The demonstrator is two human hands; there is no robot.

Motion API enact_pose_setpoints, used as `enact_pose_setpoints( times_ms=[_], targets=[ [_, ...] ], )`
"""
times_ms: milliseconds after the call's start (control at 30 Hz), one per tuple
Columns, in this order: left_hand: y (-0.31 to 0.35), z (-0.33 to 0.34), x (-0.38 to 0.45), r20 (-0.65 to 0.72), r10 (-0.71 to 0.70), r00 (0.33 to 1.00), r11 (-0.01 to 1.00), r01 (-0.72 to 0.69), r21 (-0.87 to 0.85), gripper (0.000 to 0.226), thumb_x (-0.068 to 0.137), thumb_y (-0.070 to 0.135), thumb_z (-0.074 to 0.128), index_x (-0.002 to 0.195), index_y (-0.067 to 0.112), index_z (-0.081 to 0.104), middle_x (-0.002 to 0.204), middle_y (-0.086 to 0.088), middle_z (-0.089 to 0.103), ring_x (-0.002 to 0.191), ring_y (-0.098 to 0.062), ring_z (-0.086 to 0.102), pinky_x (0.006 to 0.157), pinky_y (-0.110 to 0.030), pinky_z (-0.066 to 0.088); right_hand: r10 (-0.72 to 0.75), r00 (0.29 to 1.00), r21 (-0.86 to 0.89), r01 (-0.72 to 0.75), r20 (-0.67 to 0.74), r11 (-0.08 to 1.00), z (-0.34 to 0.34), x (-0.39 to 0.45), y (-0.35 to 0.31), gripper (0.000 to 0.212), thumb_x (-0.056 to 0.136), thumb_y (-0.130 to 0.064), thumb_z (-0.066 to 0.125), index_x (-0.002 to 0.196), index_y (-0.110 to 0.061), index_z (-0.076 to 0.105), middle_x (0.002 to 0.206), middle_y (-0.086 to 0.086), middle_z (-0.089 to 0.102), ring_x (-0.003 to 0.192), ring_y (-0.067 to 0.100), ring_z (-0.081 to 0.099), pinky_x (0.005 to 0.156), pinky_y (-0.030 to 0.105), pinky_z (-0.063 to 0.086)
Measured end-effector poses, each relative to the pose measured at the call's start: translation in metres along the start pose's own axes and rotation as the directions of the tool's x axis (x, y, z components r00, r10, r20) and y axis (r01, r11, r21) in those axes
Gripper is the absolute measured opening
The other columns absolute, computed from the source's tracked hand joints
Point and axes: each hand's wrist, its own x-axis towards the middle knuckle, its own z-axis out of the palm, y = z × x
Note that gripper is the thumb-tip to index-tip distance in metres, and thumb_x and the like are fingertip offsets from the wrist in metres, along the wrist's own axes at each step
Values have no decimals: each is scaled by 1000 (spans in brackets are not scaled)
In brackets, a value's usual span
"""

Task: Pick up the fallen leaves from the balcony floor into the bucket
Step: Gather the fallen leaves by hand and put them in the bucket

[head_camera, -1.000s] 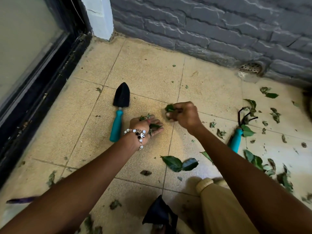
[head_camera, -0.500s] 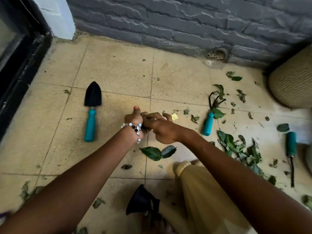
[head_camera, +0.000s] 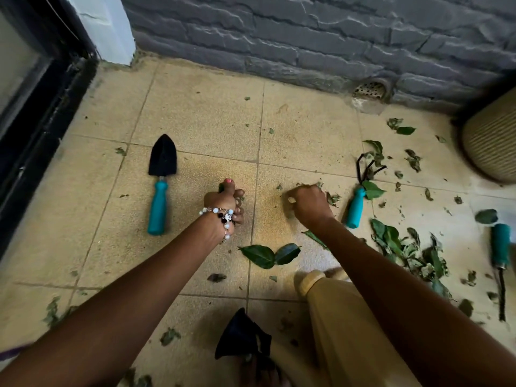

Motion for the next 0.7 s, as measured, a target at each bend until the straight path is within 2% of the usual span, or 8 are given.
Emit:
enact_pose_setpoints(
  times_ms=[100,167,300,400,467,533,633,700],
  targets=[
    [0,0,-3,32,-39,999,999,39,15,47,99,47,46,74,9,56,55,2,36,28,-5,27,33,-10,21,4,996,-10,-5,-87,1000,2,6,-14,29,90,6,52,112,-4,67,108,16,67,97,29,64,81,34,52],
    [-1,-1,-3,50,-61,997,998,61,12,48,98,49,45,75,9,57,56,2,36,28,-5,28,33,-10,21,19,991,7,-18,-132,1000,2,15,-21,29,89,6,53,114,-3,64,112,16,63,100,30,61,82,33,50],
    [2,-2,-3,11,-28,1000,1000,28,-5,49,98,48,46,72,9,58,52,3,39,28,-5,29,32,-11,21,-119,992,-48,118,-30,992,2,16,-32,37,90,7,49,125,-3,53,120,17,58,108,32,57,86,33,49],
    [11,-9,0,-57,8,998,999,-11,-51,48,98,48,47,71,10,58,47,4,41,28,-5,30,33,-11,21,-184,983,-101,184,4,978,7,11,-30,26,94,2,49,117,-5,59,109,14,64,94,27,64,74,28,48],
    [16,-17,3,-80,0,997,995,-8,-102,49,98,49,46,71,11,57,49,4,39,27,-5,30,34,-9,21,-199,980,-98,198,2,975,11,11,-28,21,93,0,53,111,-6,64,103,12,66,88,24,65,75,29,53],
    [17,-25,6,-86,-16,996,993,6,-120,50,98,52,45,71,11,56,52,3,38,27,-5,29,34,-9,21,-135,990,10,136,-49,991,14,15,-26,20,92,1,55,104,-6,69,99,12,70,85,24,67,78,33,56],
    [15,-31,7,-94,-25,995,997,17,-77,53,96,56,44,71,11,57,55,2,38,27,-5,28,34,-9,21,26,982,305,34,-188,952,6,20,-23,17,86,3,63,95,-5,74,95,10,74,84,23,68,78,25,52],
    [16,-32,5,-97,-28,995,998,22,-62,56,95,59,43,70,11,58,55,2,38,29,-5,27,34,-10,20,-29,980,395,107,-197,913,1,21,-28,22,84,5,64,101,-6,74,101,9,74,87,21,69,83,26,53]
  ],
)
